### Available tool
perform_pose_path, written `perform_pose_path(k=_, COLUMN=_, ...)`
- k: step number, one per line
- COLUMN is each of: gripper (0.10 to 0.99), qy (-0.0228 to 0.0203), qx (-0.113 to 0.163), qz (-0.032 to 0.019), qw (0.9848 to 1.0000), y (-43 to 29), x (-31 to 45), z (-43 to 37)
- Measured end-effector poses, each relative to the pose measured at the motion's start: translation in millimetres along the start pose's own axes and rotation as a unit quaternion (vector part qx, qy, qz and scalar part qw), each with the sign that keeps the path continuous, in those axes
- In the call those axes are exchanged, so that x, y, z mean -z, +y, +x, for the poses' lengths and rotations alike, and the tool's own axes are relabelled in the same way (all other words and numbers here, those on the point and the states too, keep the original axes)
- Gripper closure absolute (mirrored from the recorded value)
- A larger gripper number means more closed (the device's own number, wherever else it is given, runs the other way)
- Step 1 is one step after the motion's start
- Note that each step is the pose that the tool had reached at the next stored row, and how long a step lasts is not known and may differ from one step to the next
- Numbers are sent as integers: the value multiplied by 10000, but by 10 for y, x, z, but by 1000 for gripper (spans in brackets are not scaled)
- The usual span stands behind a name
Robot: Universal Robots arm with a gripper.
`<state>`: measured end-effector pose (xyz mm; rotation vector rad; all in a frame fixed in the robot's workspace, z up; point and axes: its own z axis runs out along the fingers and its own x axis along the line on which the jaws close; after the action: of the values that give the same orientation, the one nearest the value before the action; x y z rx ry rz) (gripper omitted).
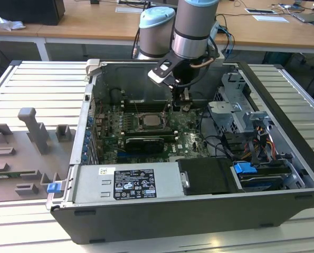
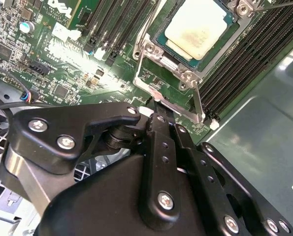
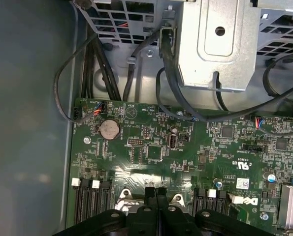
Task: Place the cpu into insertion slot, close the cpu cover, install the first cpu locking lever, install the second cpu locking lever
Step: 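Close the cpu cover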
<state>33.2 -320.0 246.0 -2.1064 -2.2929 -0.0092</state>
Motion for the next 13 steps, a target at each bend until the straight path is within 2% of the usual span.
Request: perform_pose_path(k=13, gripper=980, qy=0, qx=0, qz=0, qw=10000, y=-67, x=-1, z=6)
